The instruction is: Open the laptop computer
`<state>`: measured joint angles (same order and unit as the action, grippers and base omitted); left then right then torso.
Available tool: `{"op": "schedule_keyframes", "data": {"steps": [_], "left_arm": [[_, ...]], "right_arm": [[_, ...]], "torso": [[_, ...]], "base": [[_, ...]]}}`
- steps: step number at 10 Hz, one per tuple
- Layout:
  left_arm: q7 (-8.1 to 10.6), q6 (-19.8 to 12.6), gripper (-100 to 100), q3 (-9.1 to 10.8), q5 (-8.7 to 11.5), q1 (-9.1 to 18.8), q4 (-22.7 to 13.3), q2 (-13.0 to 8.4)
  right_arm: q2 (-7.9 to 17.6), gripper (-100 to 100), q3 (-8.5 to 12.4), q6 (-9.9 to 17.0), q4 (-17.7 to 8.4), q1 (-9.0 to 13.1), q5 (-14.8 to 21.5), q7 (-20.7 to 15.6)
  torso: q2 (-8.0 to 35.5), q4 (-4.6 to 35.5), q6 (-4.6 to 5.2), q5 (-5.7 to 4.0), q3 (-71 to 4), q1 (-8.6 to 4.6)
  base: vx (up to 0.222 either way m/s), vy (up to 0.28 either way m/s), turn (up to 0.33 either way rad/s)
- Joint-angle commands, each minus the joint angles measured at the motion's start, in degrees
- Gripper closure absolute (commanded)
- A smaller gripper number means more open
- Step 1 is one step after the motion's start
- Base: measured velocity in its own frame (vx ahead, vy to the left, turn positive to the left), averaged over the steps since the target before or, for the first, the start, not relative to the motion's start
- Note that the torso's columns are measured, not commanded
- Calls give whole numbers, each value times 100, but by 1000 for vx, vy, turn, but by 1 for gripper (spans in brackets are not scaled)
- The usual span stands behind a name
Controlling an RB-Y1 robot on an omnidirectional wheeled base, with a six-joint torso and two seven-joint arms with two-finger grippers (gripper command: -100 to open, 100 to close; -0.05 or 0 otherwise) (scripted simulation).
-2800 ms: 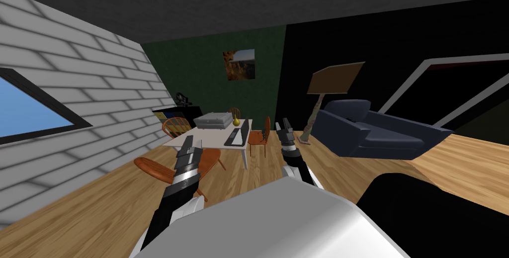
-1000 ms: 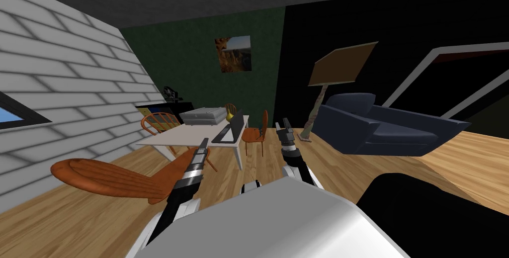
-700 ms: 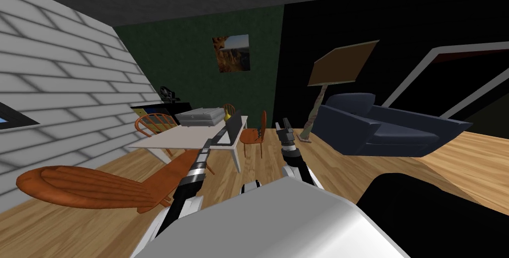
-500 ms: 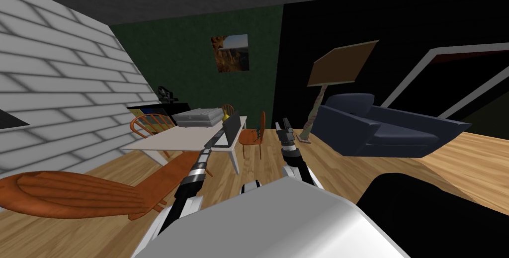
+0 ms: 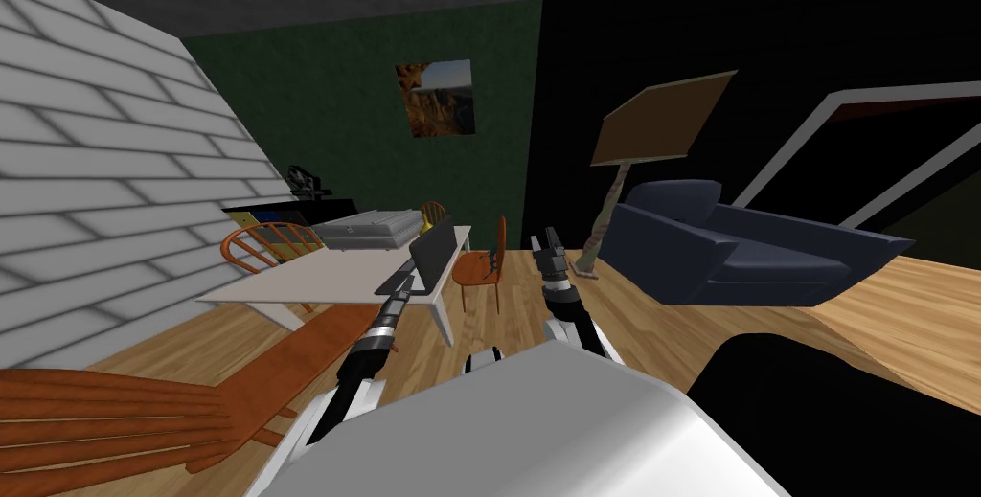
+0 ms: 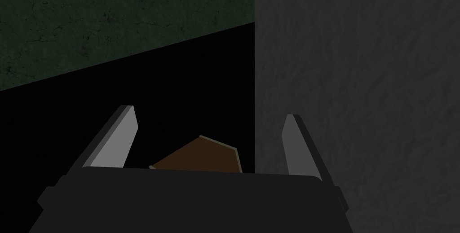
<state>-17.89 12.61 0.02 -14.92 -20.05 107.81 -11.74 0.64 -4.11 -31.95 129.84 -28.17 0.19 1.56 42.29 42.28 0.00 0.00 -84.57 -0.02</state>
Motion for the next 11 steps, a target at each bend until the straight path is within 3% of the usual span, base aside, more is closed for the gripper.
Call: {"op": "schedule_keyframes", "data": {"steps": [1,4,5,6,7,9,10,11], "left_arm": [[-207,-170,-100,24,-223,146,-326,-197],[-394,-336,-100,58,-438,286,-646,-417],[-334,-285,-100,56,-380,269,-581,-376],[-483,-344,-100,222,-471,561,-839,-203],[-483,-344,-100,222,-471,574,-839,-203],[-750,-418,-100,554,-633,1013,-1238,159],[-750,-418,-100,554,-633,1173,-1338,159],[-884,-454,-100,720,-715,1343,-1527,340]], "right_arm": [[0,0,0,0,0,0,0,0],[0,0,0,0,0,0,0,0],[0,0,0,0,0,0,0,0],[1,0,1,0,0,1,0,0],[1,0,1,0,0,2,0,0],[2,0,2,1,-1,3,0,0],[2,0,2,1,-1,4,0,0],[2,0,2,1,-1,3,0,0]], "torso": [[7,2,0,0,4,4],[0,0,0,0,0,0],[-3,0,0,-2,-2,-3],[10,2,-1,3,6,18],[28,8,2,10,17,38],[23,6,1,6,14,21],[26,7,1,2,16,8],[-2,1,-3,-2,1,-4]], "base": [[79,-108,-23],[79,-112,-20],[39,-57,0],[-38,29,-138],[-63,65,-90],[-136,94,-177],[-118,78,-72],[-90,69,-132]]}}
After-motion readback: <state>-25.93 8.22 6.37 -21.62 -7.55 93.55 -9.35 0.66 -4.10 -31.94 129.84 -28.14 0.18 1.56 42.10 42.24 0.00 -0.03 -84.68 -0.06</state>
